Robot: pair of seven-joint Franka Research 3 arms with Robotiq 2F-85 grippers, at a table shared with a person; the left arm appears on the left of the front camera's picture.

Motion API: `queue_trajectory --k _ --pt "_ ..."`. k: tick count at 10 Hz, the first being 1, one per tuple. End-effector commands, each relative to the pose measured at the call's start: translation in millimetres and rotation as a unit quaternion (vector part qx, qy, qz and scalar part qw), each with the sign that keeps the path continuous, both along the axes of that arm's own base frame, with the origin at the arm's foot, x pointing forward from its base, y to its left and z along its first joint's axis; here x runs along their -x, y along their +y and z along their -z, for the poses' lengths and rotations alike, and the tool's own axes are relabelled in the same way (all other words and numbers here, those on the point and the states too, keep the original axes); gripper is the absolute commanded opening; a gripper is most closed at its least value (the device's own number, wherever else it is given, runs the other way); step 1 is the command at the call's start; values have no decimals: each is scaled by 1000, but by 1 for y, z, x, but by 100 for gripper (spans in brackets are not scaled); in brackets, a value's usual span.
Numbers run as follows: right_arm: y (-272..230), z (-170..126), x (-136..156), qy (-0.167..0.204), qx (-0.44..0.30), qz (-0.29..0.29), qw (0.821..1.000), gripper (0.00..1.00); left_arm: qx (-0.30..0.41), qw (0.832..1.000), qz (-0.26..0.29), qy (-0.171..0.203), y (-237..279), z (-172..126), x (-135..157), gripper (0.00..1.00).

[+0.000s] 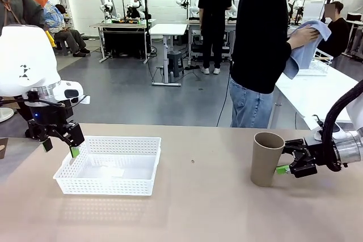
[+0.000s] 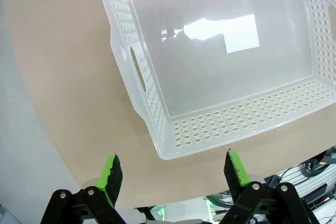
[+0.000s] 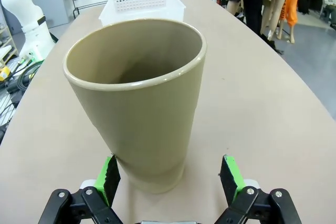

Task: Clean and organize the cups into the basket.
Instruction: Pick up the Organizing basket and move it to the center of the table, then pick up the Reusable plastic cup from the right side of the table and place it inside the Organizing basket.

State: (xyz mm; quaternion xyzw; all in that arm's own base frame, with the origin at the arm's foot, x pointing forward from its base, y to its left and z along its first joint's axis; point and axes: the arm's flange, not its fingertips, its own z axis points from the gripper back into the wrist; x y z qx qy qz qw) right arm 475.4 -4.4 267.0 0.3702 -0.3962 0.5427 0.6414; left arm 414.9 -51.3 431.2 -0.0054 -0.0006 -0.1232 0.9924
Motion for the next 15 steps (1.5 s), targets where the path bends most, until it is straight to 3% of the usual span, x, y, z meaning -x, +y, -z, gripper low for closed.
queue_trajectory --k 1,11,15 --pt "16 3 -8 -1 -18 -14 1000 100 0 1000 1 -2 0 -2 1 100" --pt "52 29 -2 34 -26 -59 997 100 0 1000 0 0 0 0 0 100" --pt "62 30 5 27 -37 -75 996 100 -2 999 -29 -34 9 41 -18 100"
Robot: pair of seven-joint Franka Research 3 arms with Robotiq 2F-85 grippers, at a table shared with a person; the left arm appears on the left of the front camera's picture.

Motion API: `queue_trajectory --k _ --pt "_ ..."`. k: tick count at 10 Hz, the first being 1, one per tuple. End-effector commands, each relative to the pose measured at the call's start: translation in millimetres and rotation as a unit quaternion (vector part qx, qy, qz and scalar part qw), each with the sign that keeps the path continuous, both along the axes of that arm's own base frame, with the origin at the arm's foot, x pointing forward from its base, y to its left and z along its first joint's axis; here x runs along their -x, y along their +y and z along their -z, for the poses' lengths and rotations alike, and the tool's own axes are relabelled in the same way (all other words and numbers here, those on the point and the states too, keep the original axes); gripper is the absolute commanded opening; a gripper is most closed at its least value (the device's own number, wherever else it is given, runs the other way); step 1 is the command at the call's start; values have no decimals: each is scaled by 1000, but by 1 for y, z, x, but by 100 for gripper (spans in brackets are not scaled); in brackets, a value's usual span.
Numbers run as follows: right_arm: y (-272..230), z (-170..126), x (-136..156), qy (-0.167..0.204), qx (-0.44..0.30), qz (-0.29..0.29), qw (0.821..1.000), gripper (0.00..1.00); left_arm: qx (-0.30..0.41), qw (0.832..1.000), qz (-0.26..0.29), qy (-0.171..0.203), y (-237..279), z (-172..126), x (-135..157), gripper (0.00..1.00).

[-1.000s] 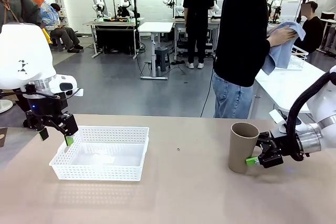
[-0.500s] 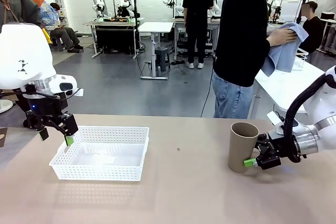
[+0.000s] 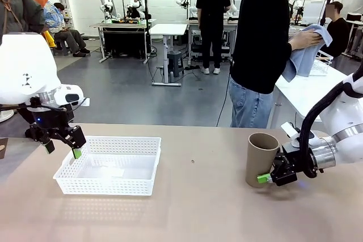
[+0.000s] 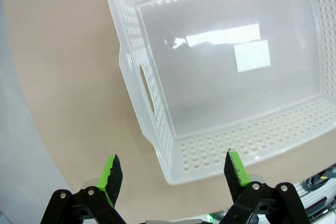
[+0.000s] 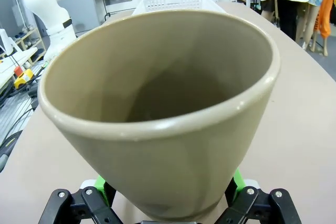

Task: Clean and organize the cups into the basket.
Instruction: Pick up the Organizing basket and move it to the center of the table, then pick up the Reusable plastic cup from the right side of the table and place it inside the Organizing basket.

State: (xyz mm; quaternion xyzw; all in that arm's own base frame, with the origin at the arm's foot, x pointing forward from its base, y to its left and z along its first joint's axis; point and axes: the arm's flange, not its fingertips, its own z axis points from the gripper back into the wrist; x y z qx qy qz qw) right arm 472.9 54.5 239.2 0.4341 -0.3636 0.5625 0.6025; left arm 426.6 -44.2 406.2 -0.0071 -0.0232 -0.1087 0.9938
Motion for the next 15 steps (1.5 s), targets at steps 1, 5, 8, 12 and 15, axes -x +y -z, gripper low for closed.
queue_trajectory --k 1,5,8,12,15 --pt "4 1 3 -11 -12 -6 1000 100 -2 1000 -12 -6 3 25 -11 100" --pt "13 -1 6 -9 -30 -14 999 100 -4 1000 -19 11 6 52 -25 100" --pt "17 3 4 -13 -28 -10 999 100 -5 1000 -14 15 5 55 -26 100" --pt "17 3 2 -11 -32 1 999 100 -9 999 -14 37 3 58 -25 100" --pt "15 2 1 -8 -30 8 999 100 -26 997 -25 69 -2 57 -11 100"
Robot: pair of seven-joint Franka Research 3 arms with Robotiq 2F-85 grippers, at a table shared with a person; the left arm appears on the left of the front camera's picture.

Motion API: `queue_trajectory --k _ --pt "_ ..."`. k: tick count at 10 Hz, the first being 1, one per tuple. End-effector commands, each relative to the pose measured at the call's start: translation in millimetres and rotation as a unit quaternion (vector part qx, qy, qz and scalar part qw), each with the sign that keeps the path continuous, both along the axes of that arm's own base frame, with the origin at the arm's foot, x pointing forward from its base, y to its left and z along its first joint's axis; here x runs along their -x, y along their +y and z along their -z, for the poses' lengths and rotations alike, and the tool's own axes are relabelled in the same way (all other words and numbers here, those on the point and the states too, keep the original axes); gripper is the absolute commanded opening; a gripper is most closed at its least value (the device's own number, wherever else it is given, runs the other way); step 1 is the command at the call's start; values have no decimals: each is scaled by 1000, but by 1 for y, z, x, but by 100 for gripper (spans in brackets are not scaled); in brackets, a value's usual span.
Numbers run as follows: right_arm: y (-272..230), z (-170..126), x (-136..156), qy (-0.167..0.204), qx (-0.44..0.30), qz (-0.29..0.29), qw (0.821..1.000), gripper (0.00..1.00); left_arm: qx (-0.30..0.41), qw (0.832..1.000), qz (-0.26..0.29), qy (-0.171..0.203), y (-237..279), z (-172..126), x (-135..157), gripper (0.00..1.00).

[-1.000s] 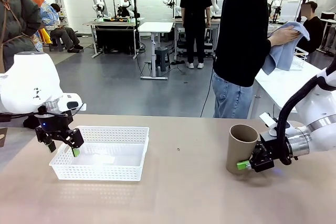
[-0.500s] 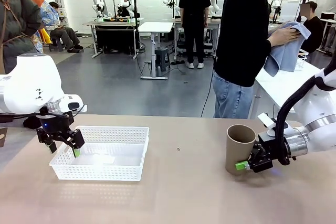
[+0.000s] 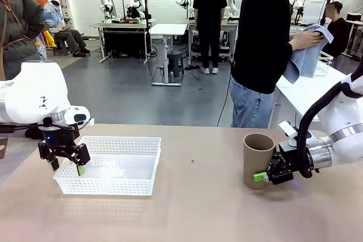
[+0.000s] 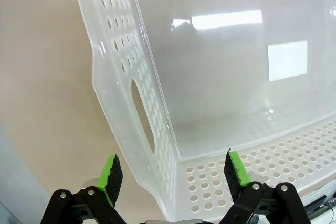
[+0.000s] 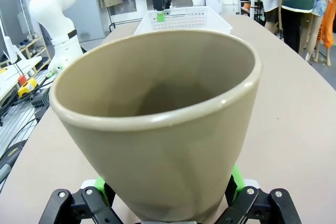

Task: Clean and organize the cups into the basket.
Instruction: Pick up the Organizing basket and move it to the center of the table, then pick up the Reusable plastic cup from the right side of the table and place it inside the Organizing basket.

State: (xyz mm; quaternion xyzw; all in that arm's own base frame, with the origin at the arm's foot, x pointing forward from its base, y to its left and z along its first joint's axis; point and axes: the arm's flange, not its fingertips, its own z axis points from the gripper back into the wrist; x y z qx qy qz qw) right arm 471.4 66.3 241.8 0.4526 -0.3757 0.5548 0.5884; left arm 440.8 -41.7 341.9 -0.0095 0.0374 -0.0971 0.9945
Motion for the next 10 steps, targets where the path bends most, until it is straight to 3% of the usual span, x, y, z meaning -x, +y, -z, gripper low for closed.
queue_trajectory --k 1,2,3,4,5,6,7,8,9,10 --pt "3 5 0 -9 -4 13 1000 100 -29 999 -16 1 -5 -8 7 100" --pt "3 4 0 -7 -2 11 1000 100 -26 1000 -16 -1 -4 -8 9 100" --pt "3 5 0 -5 2 7 1000 40 -18 1000 -12 -7 -4 -8 9 71" --pt "3 5 0 -6 2 7 1000 40 -21 1000 -10 -3 -5 -8 9 45" --pt "2 5 0 -6 1 9 1000 0 -21 1000 -11 -2 -5 -8 9 15" --pt "2 5 -1 -4 2 10 1000 36 -21 1000 -13 -1 -5 -8 9 0" --pt "2 5 -1 -2 7 14 1000 0 -21 1000 -18 0 -5 -7 8 0" --pt "1 5 -2 1 10 19 1000 0 -21 1000 -22 2 -5 -7 7 0" --pt "1 5 -2 3 11 21 1000 0 -20 999 -25 3 -5 -8 7 9" --pt "1 5 -2 4 11 21 1000 22 -19 999 -27 4 -5 -8 7 1"
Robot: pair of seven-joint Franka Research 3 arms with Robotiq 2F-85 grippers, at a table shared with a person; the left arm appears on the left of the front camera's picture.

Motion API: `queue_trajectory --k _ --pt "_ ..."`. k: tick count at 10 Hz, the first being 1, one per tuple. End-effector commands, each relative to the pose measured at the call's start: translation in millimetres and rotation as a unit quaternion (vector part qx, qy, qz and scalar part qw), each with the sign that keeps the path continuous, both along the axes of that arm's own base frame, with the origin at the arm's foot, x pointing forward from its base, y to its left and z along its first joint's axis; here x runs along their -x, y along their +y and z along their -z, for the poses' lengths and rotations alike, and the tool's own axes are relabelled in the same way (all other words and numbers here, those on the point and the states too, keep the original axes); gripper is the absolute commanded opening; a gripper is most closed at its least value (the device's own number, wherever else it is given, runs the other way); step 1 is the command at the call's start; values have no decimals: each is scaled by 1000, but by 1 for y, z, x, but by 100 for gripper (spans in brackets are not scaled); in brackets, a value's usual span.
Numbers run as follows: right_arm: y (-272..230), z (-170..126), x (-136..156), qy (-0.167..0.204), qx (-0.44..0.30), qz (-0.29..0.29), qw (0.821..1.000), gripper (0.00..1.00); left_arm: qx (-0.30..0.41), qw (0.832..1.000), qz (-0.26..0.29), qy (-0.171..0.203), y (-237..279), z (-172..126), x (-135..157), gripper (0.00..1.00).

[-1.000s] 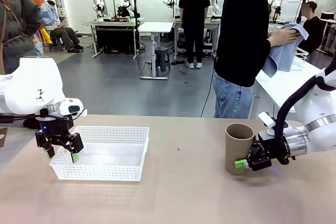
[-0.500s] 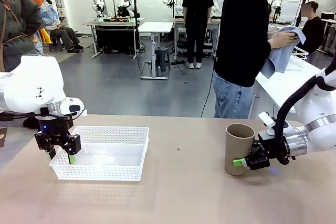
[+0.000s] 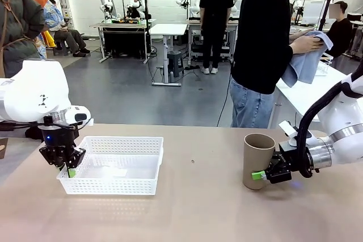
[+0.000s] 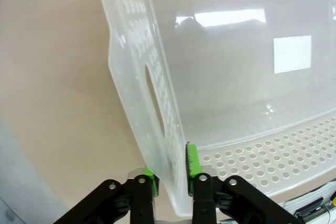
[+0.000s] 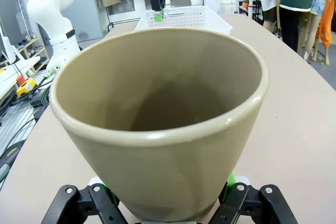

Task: Clean and organize the cups into the basket.
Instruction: Pick up the Organizing basket and move it to the center of the table, then pick up the Reusable plastic cup from the right side of the table and place it inside the Organizing basket.

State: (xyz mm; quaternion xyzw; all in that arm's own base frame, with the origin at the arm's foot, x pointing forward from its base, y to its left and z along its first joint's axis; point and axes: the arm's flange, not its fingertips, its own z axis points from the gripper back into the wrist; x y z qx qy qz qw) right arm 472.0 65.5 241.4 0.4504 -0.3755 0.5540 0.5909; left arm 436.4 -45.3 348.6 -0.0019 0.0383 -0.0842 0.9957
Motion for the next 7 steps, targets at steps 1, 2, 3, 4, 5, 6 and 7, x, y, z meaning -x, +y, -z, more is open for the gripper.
queue_trajectory --k 1,2,3,4,5,6,7 --pt "2 5 -1 3 9 18 1000 22 -11 1000 -15 4 -2 -1 2 0" --pt "2 5 -2 4 10 19 1000 0 -11 1000 -17 5 -2 -1 1 0" --pt "1 6 -2 5 10 19 1000 22 -10 1000 -18 6 -2 -2 1 0" --pt "1 6 -2 5 10 19 1000 0 -11 1000 -18 6 -1 -2 0 0" --pt "1 6 -2 6 11 20 1000 22 -12 1000 -19 6 -1 -2 0 0" --pt "1 6 -3 8 14 25 1000 0 -12 1000 -14 3 -1 -2 -1 0" --pt "1 0 2 27 35 59 997 2 1 1000 -23 -4 -4 -4 -2 0"
